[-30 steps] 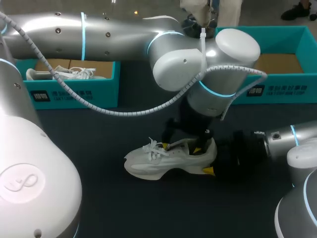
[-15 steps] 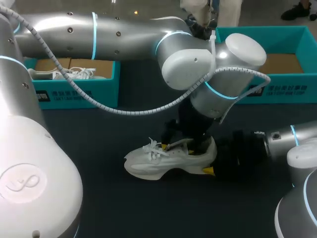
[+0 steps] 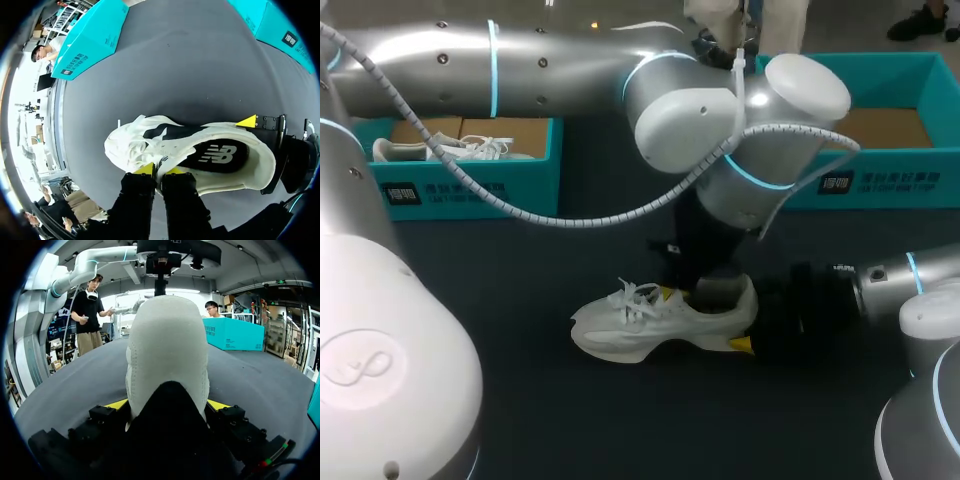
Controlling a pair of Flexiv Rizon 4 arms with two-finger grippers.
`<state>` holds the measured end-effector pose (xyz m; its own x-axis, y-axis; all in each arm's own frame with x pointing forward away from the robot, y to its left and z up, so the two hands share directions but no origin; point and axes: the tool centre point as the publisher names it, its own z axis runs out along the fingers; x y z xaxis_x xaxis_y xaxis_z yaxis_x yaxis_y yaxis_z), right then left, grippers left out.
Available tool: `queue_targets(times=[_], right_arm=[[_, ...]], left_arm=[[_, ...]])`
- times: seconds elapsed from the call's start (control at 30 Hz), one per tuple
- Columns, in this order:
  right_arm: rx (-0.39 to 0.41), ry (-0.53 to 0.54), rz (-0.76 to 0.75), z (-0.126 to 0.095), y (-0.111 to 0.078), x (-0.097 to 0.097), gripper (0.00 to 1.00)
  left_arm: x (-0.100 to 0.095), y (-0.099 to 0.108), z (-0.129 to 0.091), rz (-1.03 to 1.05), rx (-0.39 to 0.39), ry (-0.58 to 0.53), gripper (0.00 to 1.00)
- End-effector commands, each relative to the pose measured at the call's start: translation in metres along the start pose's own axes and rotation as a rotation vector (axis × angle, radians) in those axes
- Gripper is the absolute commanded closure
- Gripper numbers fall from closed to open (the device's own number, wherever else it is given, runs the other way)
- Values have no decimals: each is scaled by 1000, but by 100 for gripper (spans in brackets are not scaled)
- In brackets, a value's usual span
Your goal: Take the shoe out of the shoebox, open the shoe tongue, remove and reinsert the insole, then place the shoe into the shoebox
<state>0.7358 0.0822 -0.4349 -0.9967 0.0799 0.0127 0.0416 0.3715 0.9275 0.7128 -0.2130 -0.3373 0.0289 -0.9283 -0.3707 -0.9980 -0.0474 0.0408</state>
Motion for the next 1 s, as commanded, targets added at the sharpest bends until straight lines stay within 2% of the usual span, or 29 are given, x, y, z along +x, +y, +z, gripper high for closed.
queue_targets(times=[0.03, 0.3, 0.53, 0.93, 0.97, 1.0], right_arm=[[3, -2, 0, 4, -3, 0, 100], [3, -2, 0, 4, -3, 0, 100], [3, -2, 0, 4, -3, 0, 100], [3, -2, 0, 4, -3, 0, 100], [3, -2, 0, 4, -3, 0, 100], [3, -2, 0, 4, -3, 0, 100]], left_arm=[[-14, 8, -10, -181, 17, 28, 100], [-37, 11, -17, -191, 13, 80, 100], [-55, 16, -11, -210, -10, 102, 100], [-61, 18, -2, -228, -55, 109, 100], [-60, 18, -2, -227, -56, 110, 96], [-60, 18, -3, -226, -57, 111, 84]])
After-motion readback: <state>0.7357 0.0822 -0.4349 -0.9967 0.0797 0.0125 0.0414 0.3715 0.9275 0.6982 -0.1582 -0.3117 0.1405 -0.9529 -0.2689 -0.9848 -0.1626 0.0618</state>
